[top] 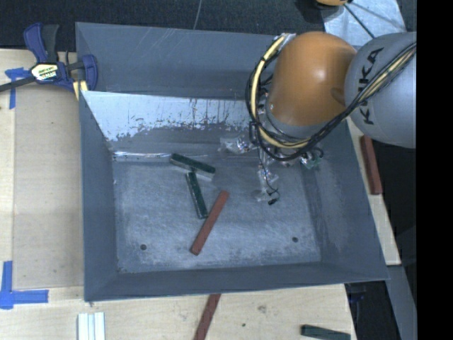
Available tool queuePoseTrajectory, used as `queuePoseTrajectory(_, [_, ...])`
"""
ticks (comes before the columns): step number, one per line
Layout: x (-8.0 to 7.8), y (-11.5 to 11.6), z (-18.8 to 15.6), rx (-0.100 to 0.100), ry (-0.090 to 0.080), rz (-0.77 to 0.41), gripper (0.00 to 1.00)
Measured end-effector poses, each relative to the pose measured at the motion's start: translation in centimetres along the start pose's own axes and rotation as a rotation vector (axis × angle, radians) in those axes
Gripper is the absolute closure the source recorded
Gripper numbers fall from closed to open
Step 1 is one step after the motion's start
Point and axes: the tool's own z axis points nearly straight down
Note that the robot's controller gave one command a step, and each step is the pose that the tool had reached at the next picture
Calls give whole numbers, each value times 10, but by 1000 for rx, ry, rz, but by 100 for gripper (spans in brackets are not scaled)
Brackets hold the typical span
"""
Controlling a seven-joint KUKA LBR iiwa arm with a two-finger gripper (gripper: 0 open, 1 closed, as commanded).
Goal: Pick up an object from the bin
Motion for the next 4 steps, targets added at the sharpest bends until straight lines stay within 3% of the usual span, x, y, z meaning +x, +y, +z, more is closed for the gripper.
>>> queuePoseTrajectory(1, [2,15,23,7,-6,-114,0])
queuePoseTrajectory(2, [-7,10,67,2,-3,-425,0])
queuePoseTrajectory(3, [-19,36,92,6,-6,-600,100])
queuePoseTrajectory(4, [-18,36,93,4,-6,-599,100])
